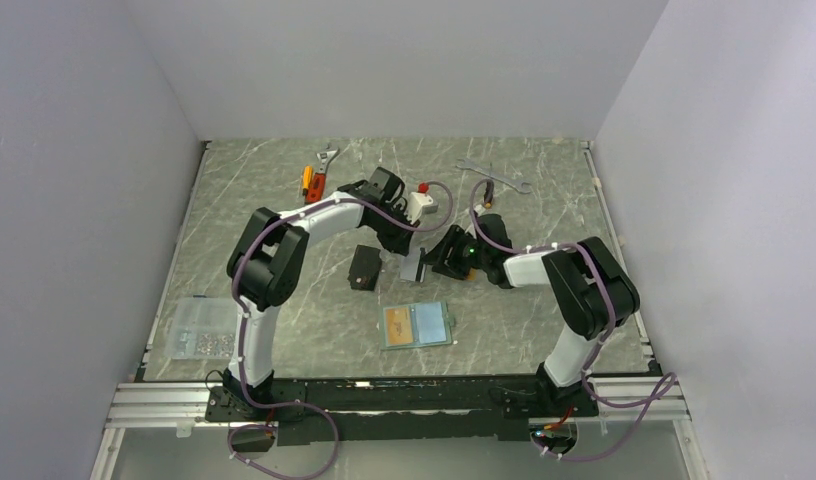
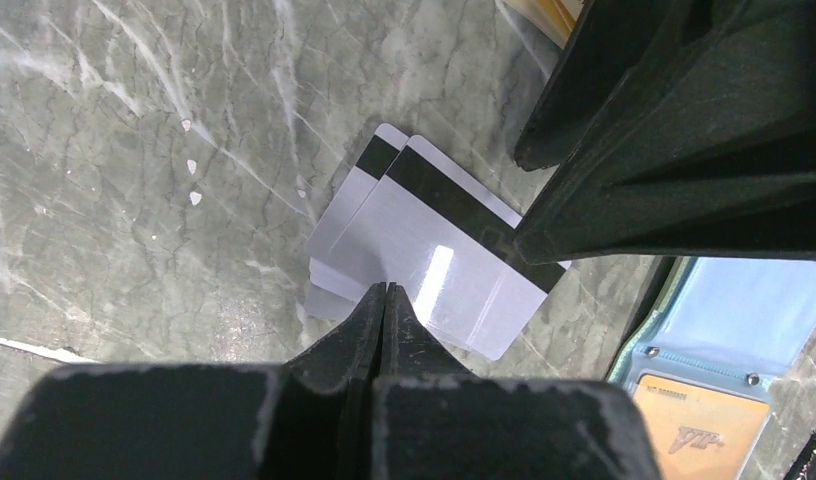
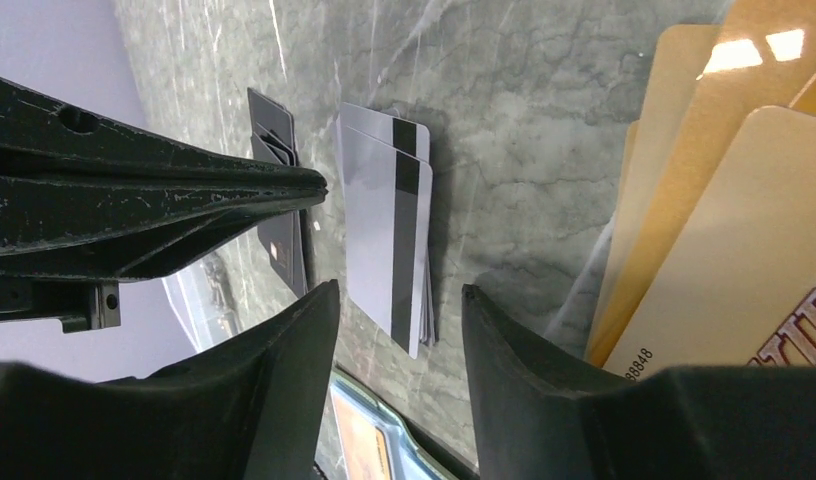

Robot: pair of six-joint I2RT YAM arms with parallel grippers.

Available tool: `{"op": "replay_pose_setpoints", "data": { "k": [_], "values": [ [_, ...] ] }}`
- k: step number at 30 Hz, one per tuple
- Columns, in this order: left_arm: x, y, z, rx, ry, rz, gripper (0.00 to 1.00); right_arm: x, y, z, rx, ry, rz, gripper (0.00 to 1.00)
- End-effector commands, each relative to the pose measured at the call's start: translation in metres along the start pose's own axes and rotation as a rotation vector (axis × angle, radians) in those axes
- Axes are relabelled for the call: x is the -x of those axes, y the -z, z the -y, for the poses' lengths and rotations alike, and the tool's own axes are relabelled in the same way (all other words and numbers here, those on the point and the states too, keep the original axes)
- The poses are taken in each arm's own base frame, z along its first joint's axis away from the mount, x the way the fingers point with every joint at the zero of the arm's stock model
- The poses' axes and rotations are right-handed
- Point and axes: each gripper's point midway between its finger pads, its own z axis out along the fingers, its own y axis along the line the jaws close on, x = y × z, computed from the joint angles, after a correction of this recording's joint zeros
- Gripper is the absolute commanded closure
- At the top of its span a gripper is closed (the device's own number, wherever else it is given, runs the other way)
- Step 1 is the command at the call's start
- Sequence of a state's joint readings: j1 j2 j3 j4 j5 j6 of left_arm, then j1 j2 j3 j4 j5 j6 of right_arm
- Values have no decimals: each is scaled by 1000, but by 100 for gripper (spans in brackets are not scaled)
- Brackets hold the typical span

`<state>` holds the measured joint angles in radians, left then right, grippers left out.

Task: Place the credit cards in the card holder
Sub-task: Pick up the credit card from the center of the board.

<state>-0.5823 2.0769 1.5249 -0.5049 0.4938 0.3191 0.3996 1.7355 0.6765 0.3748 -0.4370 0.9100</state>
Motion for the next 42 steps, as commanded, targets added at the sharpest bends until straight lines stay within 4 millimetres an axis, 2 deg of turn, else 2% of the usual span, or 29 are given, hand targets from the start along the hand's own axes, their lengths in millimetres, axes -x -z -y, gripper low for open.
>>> {"op": "replay_pose_setpoints", "data": {
  "k": [1,6,13,18,24,29,32,36,42],
  "values": [
    [-7,-7,2,15,-14,-29,98,-10,-3,20,-30,-54,2,50],
    [-17,-19,10,1,-4,-82,99,-15,-2,28,-29,-80,16,52],
    [-28,-25,23,-26,-5,-115,99,-26,-5,35,-9,-124,-3,54],
    [-28,-24,33,-51,4,-107,99,-28,-5,39,-9,-133,-1,58],
    [-26,-24,31,-48,14,-113,99,-31,-1,42,-27,-127,-2,81],
    [-15,-12,19,-52,55,-69,99,-33,3,50,-63,-112,5,99],
    [-10,-3,16,-64,77,-42,99,-35,3,50,-55,-117,0,100],
    [-7,8,8,-47,81,-26,99,-33,7,41,-21,-104,9,100],
    [-5,15,-10,-26,108,-13,99,-22,21,8,88,-18,45,100]
  ]
}}
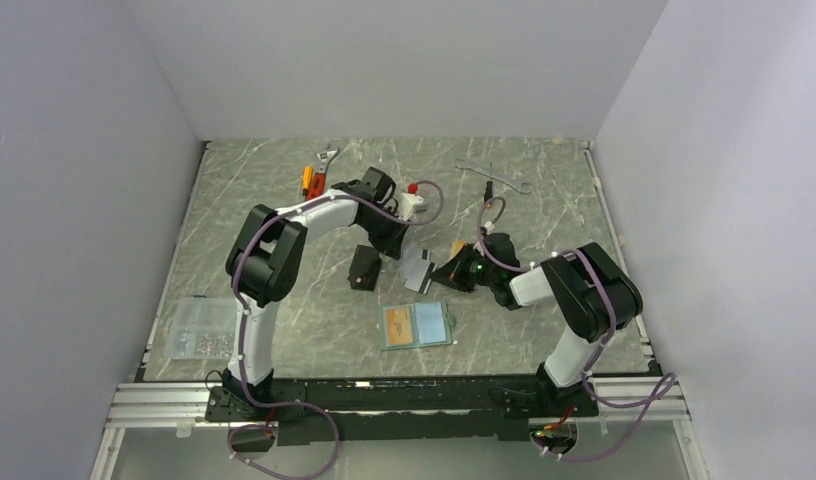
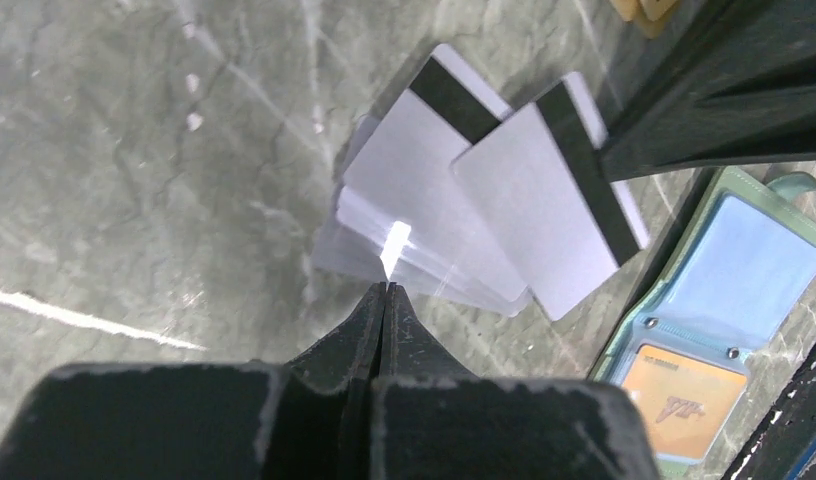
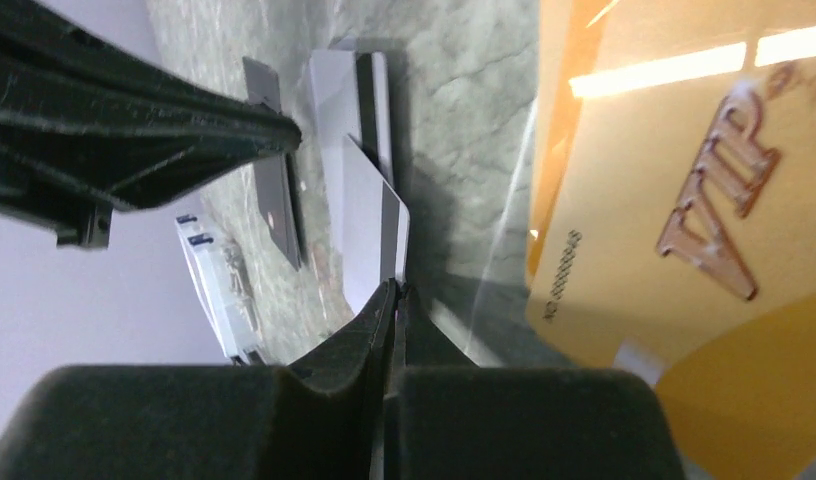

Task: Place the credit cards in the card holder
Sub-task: Pick up the credit card from the center of the board.

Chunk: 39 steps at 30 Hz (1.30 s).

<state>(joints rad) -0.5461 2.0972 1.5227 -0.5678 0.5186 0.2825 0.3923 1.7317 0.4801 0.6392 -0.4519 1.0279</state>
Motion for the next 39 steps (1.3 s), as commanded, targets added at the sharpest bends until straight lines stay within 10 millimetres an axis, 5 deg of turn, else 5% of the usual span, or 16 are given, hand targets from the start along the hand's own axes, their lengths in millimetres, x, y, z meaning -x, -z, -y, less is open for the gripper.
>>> {"op": "replay_pose_setpoints", "data": {
  "k": [1,9,12,16,26,39],
  "values": [
    [18,15,-6,4,3,46,99,1,12,-16,50,86,13,100],
    [46,69,8,-98,68,179,87,13,27,-66,222,208,60,100],
    [49,76,34,-229,87,245,58,17,29,-78,259,235,69,100],
    [40,67,56,-388,166,252,50,19,33,-92,308,257,77,100],
    [34,66,78,-545,285,289,51,30,57,-124,358,302,131,100],
    [47,94,101,-659,249,351,69,24,51,-126,379,289,103,100]
  ]
}}
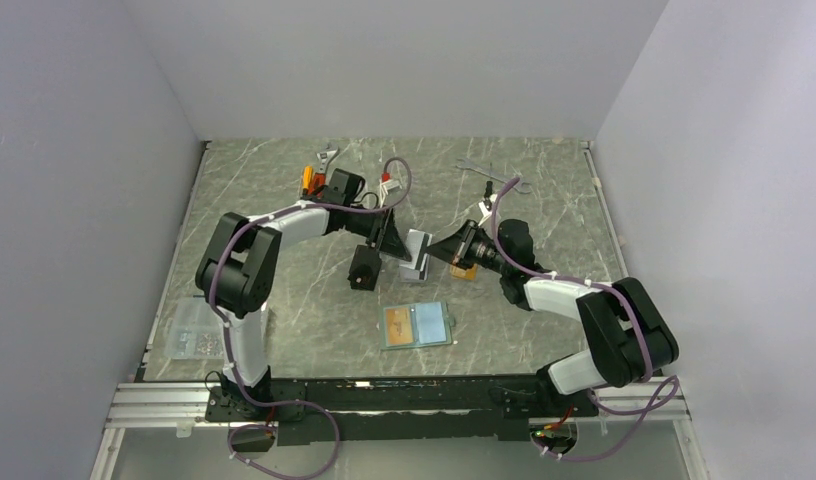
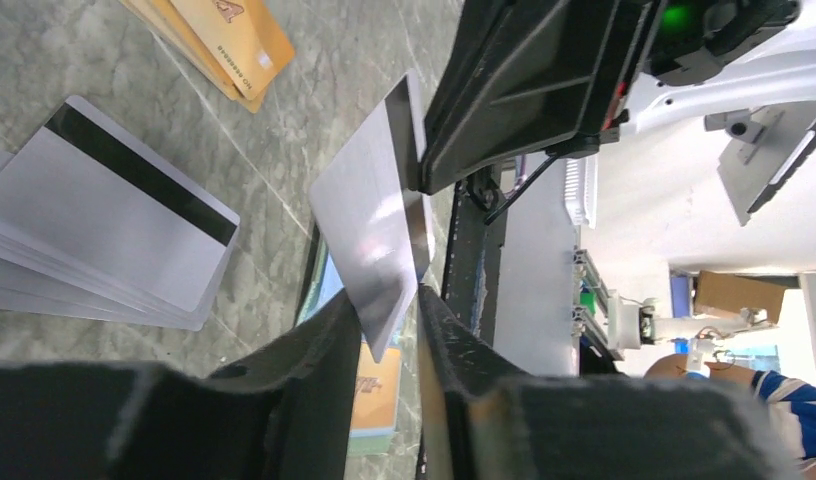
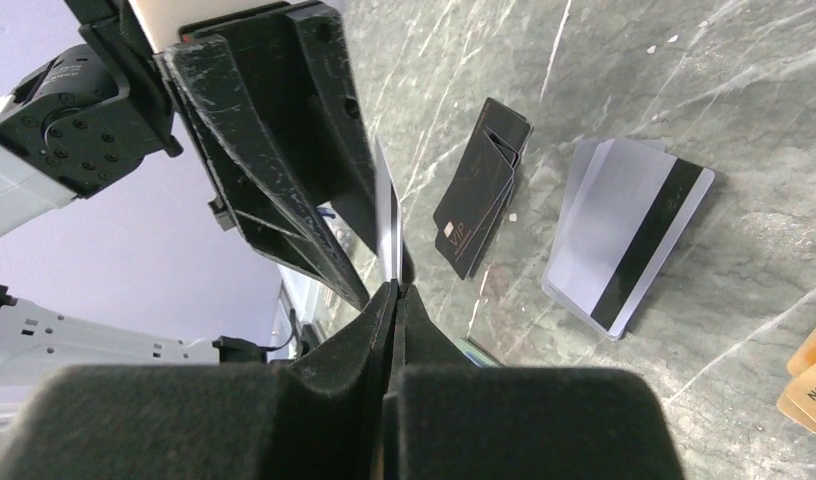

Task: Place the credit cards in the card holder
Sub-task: Pick up the credit card from the center of the board, then turn over the card slot in the card holder.

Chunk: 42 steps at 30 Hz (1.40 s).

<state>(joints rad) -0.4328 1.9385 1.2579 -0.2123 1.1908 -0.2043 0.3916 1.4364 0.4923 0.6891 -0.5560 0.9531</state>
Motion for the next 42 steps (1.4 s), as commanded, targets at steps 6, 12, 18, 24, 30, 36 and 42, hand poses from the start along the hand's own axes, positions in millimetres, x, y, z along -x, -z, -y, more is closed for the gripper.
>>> {"op": "replay_pose_setpoints", "data": {
  "k": [6,12,18,24,30,36,42],
  "values": [
    [15,7,37,-116,-91,24,93,3,-8,-19,68,44,-2,95],
    [14,11,44,-162,-69,33,100,2,-4,-33,174,-4,-1,65],
    [18,15,59,-222,-71,51,100,9,1,-54,329,-55,16,64],
    [19,17,66,-237,-70,58,98,12,1,-61,376,-84,16,82],
    [19,18,68,-232,-63,64,80,5,-3,-57,315,-44,-3,100],
    [27,23,77,-248,-67,77,74,-7,-6,-48,238,-8,-35,100],
    [30,29,79,-255,-67,91,75,-16,-10,-46,208,23,-64,100]
  ]
}}
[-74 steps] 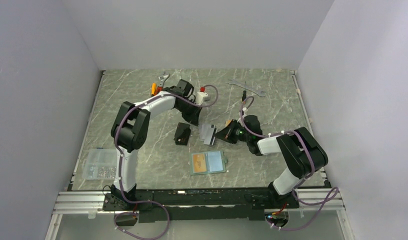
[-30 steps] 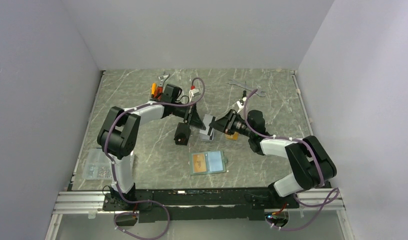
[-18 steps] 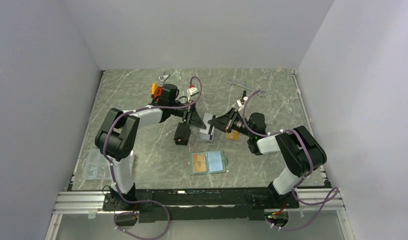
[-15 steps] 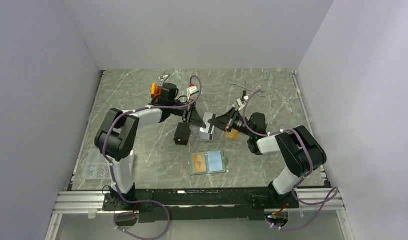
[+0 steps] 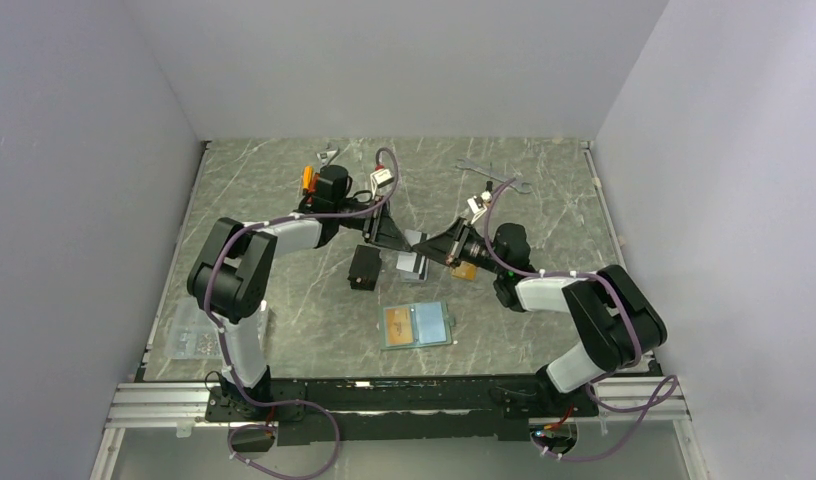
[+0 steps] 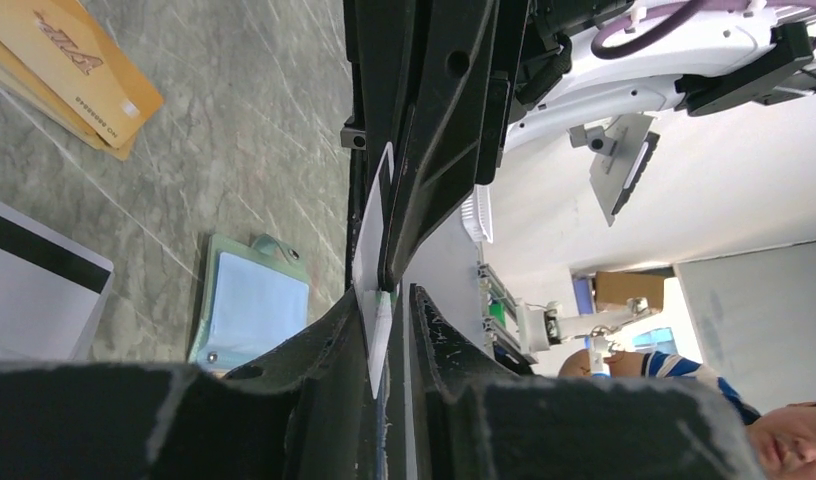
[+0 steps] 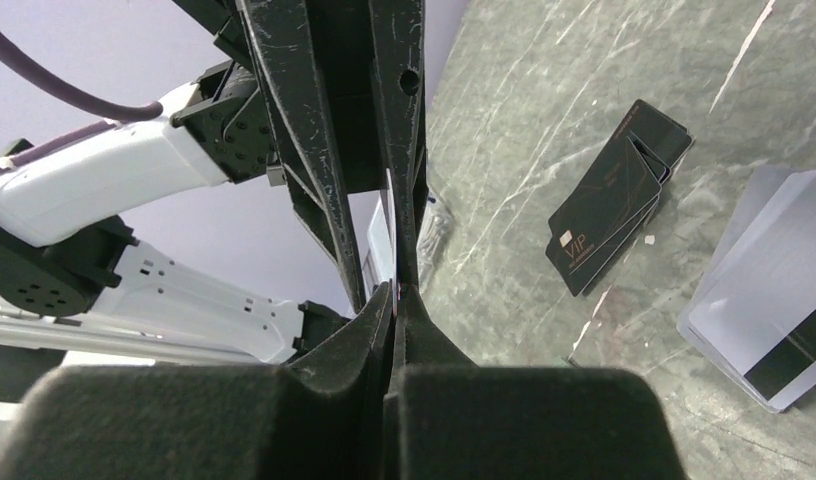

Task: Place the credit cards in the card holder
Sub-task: Turn over the card slot in the card holder.

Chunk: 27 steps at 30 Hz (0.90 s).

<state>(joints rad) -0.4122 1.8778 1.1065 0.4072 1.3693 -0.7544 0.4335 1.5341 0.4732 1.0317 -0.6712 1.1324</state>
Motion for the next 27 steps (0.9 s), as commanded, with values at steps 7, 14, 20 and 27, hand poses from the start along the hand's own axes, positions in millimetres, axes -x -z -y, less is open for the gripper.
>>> {"op": "replay_pose_setpoints", "data": {
  "k": [7,14,20,27],
  "values": [
    [13,15,33,-55,-110,20,88,-11,-13,4,-60,76,-58,100],
    [8,19,39,-70,-111,15,92,6,-9,6,-92,80,12,100],
    [14,25,46,-64,-134,34,83,6,3,12,-121,67,17,100],
    [11,34,52,-53,-140,41,83,12,30,25,-221,92,46,100]
  ]
}}
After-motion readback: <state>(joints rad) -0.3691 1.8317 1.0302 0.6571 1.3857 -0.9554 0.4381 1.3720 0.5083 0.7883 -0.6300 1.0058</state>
